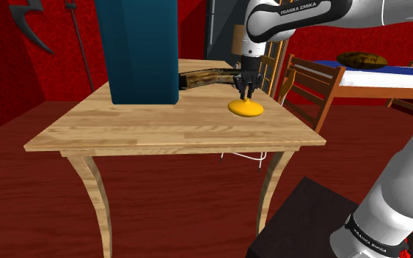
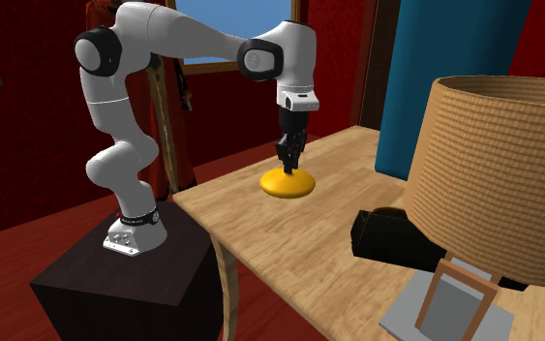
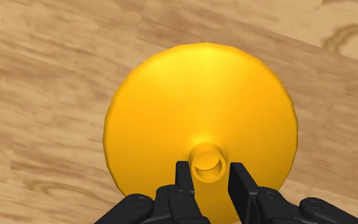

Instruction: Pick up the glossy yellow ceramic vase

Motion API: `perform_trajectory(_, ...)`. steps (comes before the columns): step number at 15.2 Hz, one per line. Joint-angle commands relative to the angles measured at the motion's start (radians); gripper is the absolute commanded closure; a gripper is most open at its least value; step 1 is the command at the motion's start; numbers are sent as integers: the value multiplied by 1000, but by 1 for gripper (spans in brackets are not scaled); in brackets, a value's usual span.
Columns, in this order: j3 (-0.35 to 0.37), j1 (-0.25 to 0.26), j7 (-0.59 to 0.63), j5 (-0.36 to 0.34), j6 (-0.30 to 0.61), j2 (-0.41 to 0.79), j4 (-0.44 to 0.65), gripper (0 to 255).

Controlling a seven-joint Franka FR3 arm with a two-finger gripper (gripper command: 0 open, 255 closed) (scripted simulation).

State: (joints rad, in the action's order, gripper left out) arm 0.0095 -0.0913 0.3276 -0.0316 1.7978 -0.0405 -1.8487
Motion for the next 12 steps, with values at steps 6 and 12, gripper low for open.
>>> perform_trajectory(6,0,0,-2,0,-39,-1,36,255)
perform_trajectory(12,0,0,-4,1,-120,4,123,255)
